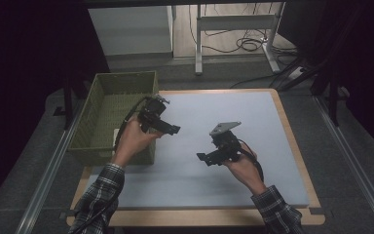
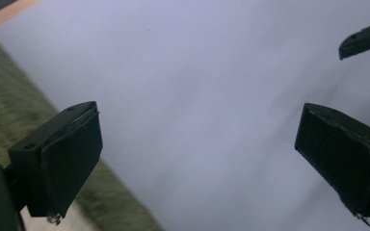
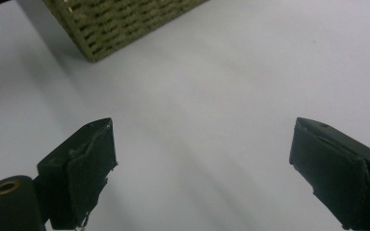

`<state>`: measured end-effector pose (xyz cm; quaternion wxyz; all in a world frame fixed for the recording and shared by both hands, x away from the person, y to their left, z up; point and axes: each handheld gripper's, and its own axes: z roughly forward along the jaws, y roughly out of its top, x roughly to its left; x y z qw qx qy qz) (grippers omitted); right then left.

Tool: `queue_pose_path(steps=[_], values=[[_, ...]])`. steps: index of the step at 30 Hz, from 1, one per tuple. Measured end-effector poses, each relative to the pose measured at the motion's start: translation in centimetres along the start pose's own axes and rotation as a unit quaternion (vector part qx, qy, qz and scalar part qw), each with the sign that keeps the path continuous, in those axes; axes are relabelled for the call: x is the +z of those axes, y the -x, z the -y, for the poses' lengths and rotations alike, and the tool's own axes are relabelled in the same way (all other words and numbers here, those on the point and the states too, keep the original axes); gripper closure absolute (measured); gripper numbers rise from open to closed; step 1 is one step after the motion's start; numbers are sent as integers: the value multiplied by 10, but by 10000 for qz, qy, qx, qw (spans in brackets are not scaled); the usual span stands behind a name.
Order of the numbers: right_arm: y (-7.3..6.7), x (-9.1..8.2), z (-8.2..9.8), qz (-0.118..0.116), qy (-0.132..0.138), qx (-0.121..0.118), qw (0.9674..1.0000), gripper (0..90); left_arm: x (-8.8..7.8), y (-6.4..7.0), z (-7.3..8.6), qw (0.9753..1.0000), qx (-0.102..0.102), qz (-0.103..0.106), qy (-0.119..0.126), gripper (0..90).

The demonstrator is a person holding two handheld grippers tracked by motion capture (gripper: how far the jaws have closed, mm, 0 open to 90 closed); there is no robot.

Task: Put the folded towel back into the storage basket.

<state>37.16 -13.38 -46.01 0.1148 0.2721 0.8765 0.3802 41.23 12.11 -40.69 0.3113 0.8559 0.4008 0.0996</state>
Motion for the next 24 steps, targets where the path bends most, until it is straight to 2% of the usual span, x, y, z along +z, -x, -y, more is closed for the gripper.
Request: queue_pose_path(steps=[4, 12, 18, 24], values=[[4, -10, 19, 69, 5, 65, 10000, 83, 13, 21, 2, 9997, 164, 181, 25, 27], [9, -22, 58, 238, -142, 15, 9996, 72, 44, 59, 19, 9986, 428, 299, 115, 25], [13, -29, 85, 306, -213, 78, 9993, 64, 64, 72, 43, 9977, 418, 484, 219, 23], [15, -30, 105, 312, -196, 106, 9993, 60, 79, 78, 77, 9980, 330, 495, 222, 21]])
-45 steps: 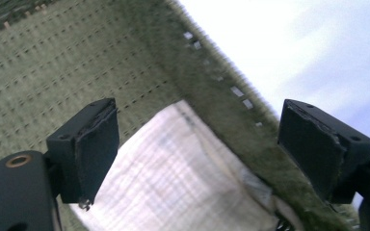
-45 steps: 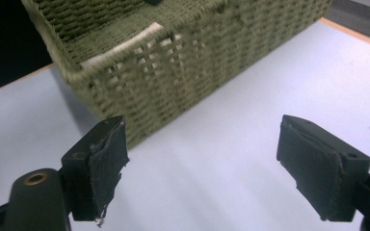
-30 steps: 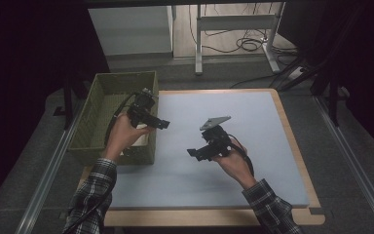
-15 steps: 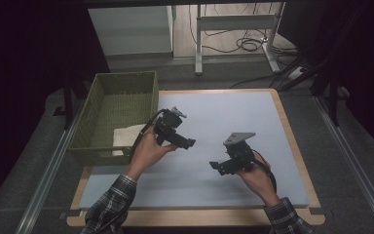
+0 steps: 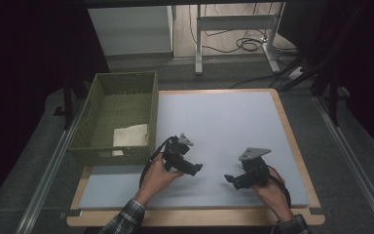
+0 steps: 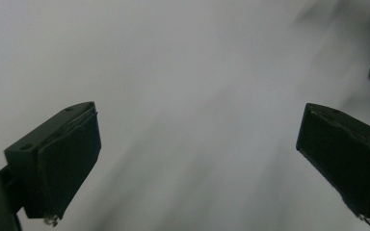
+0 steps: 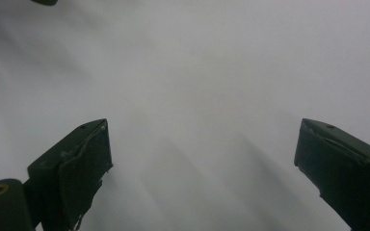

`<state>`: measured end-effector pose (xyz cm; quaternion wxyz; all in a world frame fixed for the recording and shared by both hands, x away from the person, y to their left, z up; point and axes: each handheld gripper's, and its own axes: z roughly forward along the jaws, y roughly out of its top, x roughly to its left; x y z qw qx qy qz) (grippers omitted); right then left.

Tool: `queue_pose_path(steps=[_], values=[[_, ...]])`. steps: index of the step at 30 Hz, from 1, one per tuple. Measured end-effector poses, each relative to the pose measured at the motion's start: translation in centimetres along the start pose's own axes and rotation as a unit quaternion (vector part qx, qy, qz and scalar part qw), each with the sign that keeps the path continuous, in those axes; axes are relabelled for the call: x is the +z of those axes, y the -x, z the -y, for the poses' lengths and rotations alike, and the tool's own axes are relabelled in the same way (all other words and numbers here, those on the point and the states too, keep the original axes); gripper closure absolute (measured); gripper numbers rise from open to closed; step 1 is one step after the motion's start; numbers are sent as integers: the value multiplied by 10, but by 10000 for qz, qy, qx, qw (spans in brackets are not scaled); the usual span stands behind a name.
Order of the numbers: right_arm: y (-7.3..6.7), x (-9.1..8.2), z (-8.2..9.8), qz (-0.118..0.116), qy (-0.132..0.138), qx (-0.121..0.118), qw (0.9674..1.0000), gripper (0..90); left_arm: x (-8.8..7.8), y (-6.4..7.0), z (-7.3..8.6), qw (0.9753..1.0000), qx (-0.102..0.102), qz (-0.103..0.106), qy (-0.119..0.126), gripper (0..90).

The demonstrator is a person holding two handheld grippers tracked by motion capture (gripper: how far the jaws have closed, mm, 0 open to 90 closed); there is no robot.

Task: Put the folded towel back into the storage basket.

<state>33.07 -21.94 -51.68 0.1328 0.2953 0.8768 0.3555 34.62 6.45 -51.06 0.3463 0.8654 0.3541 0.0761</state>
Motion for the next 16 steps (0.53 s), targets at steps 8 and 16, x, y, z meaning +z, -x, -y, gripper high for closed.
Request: queue_pose_path(steps=[8, 16], values=[[0, 8, 16, 60, -24, -77, 9999, 47, 11, 2, 36, 9995, 85, -297, 110, 19], [0, 9, 16, 61, -20, -77, 9999, 47, 14, 5, 40, 9989, 145, -386, 233, 0]])
